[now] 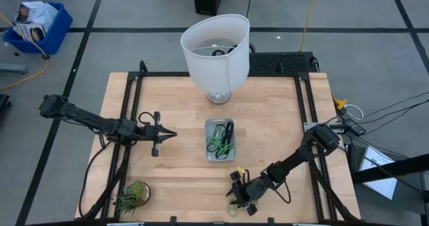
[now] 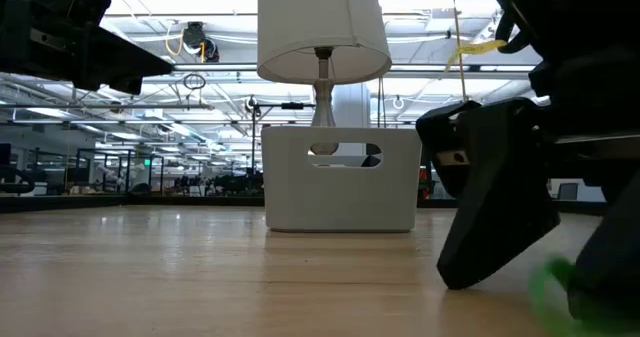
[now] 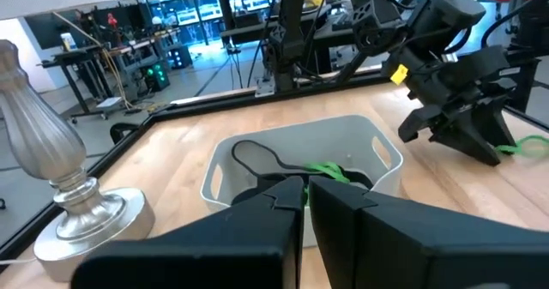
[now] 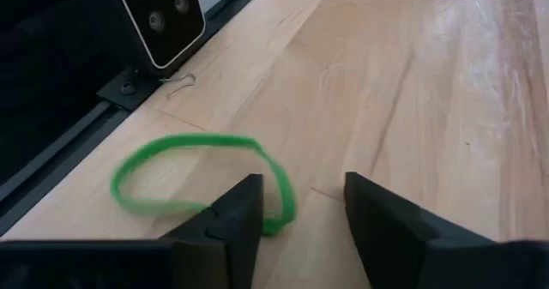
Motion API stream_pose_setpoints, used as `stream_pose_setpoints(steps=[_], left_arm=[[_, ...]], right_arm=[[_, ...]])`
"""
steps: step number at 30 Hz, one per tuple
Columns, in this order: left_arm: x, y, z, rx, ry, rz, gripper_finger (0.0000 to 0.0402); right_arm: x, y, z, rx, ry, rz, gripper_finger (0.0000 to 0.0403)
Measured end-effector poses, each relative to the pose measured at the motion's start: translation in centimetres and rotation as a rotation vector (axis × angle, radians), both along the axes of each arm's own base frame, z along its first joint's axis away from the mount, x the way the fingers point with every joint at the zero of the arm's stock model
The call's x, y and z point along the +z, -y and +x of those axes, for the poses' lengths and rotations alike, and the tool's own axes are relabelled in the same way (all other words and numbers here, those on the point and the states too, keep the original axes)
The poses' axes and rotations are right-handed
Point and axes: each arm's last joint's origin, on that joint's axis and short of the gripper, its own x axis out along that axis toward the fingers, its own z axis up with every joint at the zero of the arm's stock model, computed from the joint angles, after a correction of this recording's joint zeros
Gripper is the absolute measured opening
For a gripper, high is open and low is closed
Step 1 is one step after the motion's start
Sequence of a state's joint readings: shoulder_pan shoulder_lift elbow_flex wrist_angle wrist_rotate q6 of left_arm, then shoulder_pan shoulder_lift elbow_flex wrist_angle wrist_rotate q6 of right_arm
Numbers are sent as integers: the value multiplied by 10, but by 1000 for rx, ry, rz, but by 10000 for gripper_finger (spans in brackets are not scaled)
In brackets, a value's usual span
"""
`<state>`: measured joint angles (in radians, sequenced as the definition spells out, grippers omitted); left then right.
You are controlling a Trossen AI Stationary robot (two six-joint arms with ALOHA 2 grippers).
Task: Pick and place rubber bands into bin
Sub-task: Put the green rubber band into the gray bin
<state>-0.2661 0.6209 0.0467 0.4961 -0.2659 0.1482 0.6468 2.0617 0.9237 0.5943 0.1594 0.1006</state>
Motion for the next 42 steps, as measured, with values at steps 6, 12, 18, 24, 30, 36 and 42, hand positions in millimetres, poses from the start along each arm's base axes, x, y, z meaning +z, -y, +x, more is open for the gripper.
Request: stream_pose_setpoints(steps=[6, 12, 18, 24, 30, 36, 42], left_arm=[[0, 0, 0, 1, 0, 0, 31], [0, 0, 0, 6, 1, -1, 31], [0, 0, 0, 6, 2, -1, 31], [0, 0, 0, 5, 1, 4, 31], [0, 0, 0, 5, 0, 14, 31], [0, 0, 0, 4, -1, 26, 31], [-1, 0, 0, 4, -6, 28, 31]], right_arm=[[-1, 0, 1, 36, -8, 9, 53], [7, 1, 2, 72, 20, 12, 6], [65, 18, -3, 43, 81, -121, 1], [152, 65, -7, -133, 288, -259, 0], [191, 128, 1, -286, 402, -297, 0], [157, 169, 29, -355, 284, -269, 0], [112, 182, 46, -398, 139, -268, 0]])
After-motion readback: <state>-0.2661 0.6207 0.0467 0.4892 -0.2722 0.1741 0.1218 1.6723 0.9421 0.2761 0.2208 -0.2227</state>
